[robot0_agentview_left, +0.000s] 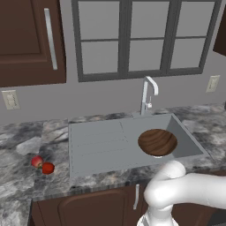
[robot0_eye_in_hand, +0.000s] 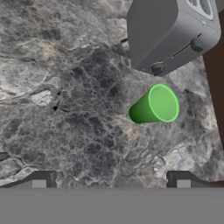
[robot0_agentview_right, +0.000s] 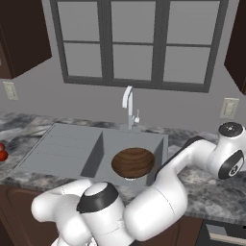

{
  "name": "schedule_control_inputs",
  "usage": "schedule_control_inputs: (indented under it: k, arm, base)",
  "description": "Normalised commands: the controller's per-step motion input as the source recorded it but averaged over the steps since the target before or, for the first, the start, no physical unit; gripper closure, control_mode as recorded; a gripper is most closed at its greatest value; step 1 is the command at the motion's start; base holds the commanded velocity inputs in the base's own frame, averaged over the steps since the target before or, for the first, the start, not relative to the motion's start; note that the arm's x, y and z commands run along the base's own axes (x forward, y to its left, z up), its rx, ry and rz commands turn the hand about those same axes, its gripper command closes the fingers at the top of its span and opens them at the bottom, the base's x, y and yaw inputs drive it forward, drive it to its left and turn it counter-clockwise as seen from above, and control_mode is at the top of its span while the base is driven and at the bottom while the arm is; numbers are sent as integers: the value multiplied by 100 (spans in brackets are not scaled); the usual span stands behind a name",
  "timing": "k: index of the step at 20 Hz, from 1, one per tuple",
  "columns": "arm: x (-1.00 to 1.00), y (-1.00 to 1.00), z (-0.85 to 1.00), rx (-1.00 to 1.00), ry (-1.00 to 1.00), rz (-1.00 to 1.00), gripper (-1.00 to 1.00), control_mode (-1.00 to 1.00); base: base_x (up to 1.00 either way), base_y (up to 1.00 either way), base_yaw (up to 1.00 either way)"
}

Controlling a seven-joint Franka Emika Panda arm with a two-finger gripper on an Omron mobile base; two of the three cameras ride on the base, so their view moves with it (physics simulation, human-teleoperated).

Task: Remove the bell pepper and apple from the sink. Then move the bowl and cup from the counter to the sink for washing.

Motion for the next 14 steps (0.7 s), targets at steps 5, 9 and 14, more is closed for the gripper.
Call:
schedule_control_inputs:
  k: [5, 9, 14]
  arm:
    - [11, -13, -2, 0, 0, 0, -100, -100]
    - [10, -10, -6, 0, 0, 0, -100, -100]
    - [12, -10, -9, 0, 0, 0, -100, -100]
  base:
    - [0, 0, 0]
    - [0, 0, 0]
    - [0, 0, 0]
